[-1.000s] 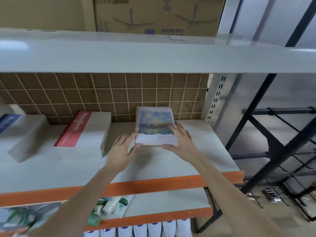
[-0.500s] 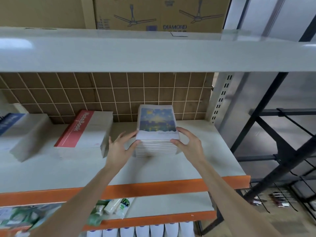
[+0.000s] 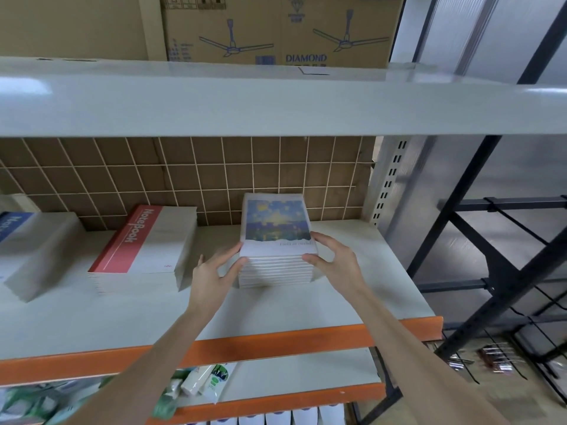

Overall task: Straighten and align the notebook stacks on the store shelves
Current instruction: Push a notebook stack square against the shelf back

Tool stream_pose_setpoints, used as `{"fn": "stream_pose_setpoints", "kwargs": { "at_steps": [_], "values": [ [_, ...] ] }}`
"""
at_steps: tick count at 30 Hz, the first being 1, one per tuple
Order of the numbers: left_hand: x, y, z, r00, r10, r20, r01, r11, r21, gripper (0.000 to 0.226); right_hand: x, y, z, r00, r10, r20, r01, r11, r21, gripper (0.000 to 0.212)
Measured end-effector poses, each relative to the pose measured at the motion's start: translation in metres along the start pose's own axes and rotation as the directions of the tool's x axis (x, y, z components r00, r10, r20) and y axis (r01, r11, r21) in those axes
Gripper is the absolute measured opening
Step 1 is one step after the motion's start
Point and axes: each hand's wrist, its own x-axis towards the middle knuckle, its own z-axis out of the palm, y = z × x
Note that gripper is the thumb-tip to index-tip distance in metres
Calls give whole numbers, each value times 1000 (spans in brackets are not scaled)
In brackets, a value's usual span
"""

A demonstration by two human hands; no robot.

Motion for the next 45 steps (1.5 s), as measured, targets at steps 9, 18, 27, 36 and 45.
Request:
{"fn": "stream_pose_setpoints", "kwargs": {
  "at_steps": [9, 18, 27, 36, 45],
  "values": [
    [3, -4, 0, 998, -36, 43, 35, 999, 20, 40, 5, 0, -2, 999, 12, 42, -11, 999, -33, 51],
    [1, -15, -11, 977, -106, 184, 155, 949, -275, 54, -3, 1, -11, 990, 50, 133, -70, 986, 152, 55],
    [0, -13, -4, 974, -121, 192, 191, 893, -407, 41, -5, -5, -8, 991, 44, 127, -85, 936, 342, 45],
    [2, -14, -3, 970, -113, 217, 202, 872, -446, 37, -8, -7, -9, 988, 37, 147, -84, 942, 325, 44],
    [-1, -13, -3, 973, -130, 192, 210, 847, -489, 32, -14, -11, -5, 988, 28, 155, -75, 950, 303, 49]
  ]
}}
